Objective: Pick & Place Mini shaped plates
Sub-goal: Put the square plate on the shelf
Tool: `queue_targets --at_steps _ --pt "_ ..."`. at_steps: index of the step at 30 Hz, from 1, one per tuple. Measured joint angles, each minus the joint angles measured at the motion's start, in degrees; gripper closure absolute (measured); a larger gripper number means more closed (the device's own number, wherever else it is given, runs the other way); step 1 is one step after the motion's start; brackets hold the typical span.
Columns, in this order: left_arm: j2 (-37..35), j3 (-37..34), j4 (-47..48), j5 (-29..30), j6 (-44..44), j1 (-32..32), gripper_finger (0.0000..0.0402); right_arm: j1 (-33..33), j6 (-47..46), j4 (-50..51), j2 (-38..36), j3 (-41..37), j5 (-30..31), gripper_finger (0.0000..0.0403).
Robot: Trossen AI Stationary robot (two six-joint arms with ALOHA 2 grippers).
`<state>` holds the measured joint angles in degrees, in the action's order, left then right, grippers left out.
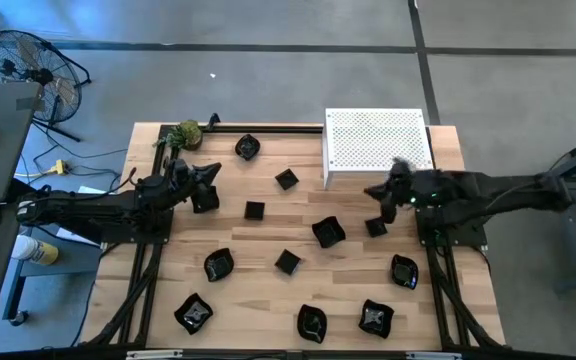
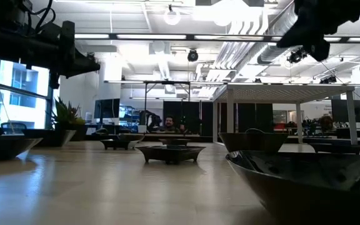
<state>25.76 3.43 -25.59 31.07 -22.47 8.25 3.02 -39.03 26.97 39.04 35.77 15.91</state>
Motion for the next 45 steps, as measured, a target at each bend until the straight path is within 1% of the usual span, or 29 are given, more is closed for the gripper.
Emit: queue_targets --at_steps 5,9,11,14,17,19,21,24,27,30,34,37,42,45 --pt "0.01 0.01 0.54 -0.02 0.14 0.00 0.0401 5.34 -11.33 2.63 6.08 0.32 -1.53 0.0402" --pt "0.00 0.01 2.06 0.00 0.12 0.00 0.0401 8.98 -25.91 9.07 9.07 0.32 -0.29 0.0397" --pt "0.01 0.01 2.84 0.03 -0.05 0.00 0.0401 10.45 -31.09 12.13 10.43 0.32 -0.03 0.0380" --pt "0.00 0.01 4.64 0.85 -0.09 0.00 0.0401 11.55 -36.28 17.55 12.74 0.34 -0.53 0.0341" --pt "0.00 0.01 4.86 1.69 -0.06 0.00 0.0401 10.55 -40.04 24.11 15.03 0.34 -0.48 0.0304" --pt "0.00 0.01 4.81 2.29 -0.01 0.00 0.0401 8.99 -42.39 27.93 16.05 0.34 -1.57 0.0286" --pt "0.00 0.01 4.81 2.60 0.00 0.00 0.0401 7.27 -42.92 29.19 16.57 0.00 -2.56 0.0272" --pt "0.00 0.03 6.20 3.96 0.05 0.00 0.0401 4.09 -41.99 24.65 16.56 -3.04 -5.51 0.0260" --pt "0.02 0.03 8.18 4.69 -0.27 0.00 0.0401 1.48 -40.69 19.74 16.57 -7.13 -8.48 0.0257" --pt "0.00 0.03 8.19 4.67 -0.68 0.00 0.0401 -0.57 -40.63 17.63 16.26 -10.33 -8.88 0.0261" --pt "0.00 0.03 8.20 4.72 -1.83 0.00 0.0401 -2.25 -39.28 14.78 16.07 -12.31 -9.11 0.0273" --pt "0.00 0.03 8.21 4.74 -1.84 0.00 0.0401 -2.87 -38.01 9.90 16.05 -14.57 -11.20 0.0287" --pt "0.00 0.03 8.22 5.48 -1.87 0.00 0.0401 -3.12 -38.45 4.51 15.99 -18.14 -12.62 0.0321" --pt "0.00 0.03 8.22 5.55 -1.87 0.00 0.0401 -3.12 -38.49 3.18 15.94 -18.93 -13.32 0.0345"
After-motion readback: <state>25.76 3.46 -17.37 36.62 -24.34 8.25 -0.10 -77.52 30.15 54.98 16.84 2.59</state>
